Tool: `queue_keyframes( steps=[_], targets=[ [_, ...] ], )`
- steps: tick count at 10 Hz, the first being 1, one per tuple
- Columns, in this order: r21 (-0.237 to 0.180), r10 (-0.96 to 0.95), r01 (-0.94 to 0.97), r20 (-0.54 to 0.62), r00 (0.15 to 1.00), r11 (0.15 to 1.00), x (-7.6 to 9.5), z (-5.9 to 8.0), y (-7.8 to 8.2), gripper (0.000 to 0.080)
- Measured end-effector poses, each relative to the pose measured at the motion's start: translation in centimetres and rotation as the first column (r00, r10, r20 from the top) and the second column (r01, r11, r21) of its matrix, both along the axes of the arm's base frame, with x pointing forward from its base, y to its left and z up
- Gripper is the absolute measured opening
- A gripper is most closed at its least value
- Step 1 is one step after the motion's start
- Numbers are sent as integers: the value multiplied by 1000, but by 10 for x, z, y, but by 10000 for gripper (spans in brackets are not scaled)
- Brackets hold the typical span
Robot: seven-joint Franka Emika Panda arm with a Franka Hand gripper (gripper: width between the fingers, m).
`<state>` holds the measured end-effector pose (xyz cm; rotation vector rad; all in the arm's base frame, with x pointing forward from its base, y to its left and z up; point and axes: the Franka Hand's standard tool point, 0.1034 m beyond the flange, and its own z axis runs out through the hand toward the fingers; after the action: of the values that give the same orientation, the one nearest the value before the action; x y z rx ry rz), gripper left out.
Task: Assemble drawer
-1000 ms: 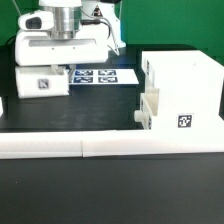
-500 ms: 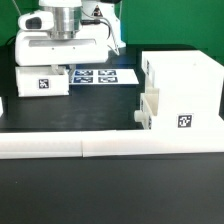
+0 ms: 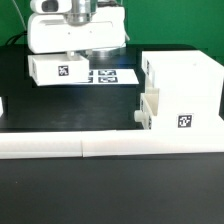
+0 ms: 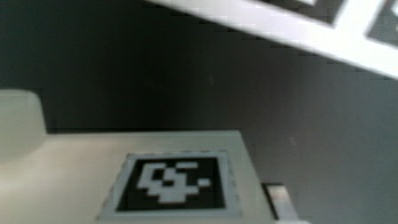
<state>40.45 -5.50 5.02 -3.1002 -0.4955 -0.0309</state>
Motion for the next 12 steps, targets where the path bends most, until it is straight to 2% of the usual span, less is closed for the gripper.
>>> queue_keyframes(
  steps=[1,3,4,5,8,11,12],
  targets=[
    [4,14,-14,1,1000,1000,18,6,0,42],
    [15,29,-29,5,1000,999,51,12,11,42],
    [19,34,-34,15,999,999,66,11,17,42],
    [23,46,-47,13,999,999,73,3,25,42],
    [23,65,-65,8,998,998,72,1,25,42],
    [9,339,-339,8,941,941,72,-1,22,42],
    [5,433,-433,-4,901,901,79,2,24,42]
  ],
)
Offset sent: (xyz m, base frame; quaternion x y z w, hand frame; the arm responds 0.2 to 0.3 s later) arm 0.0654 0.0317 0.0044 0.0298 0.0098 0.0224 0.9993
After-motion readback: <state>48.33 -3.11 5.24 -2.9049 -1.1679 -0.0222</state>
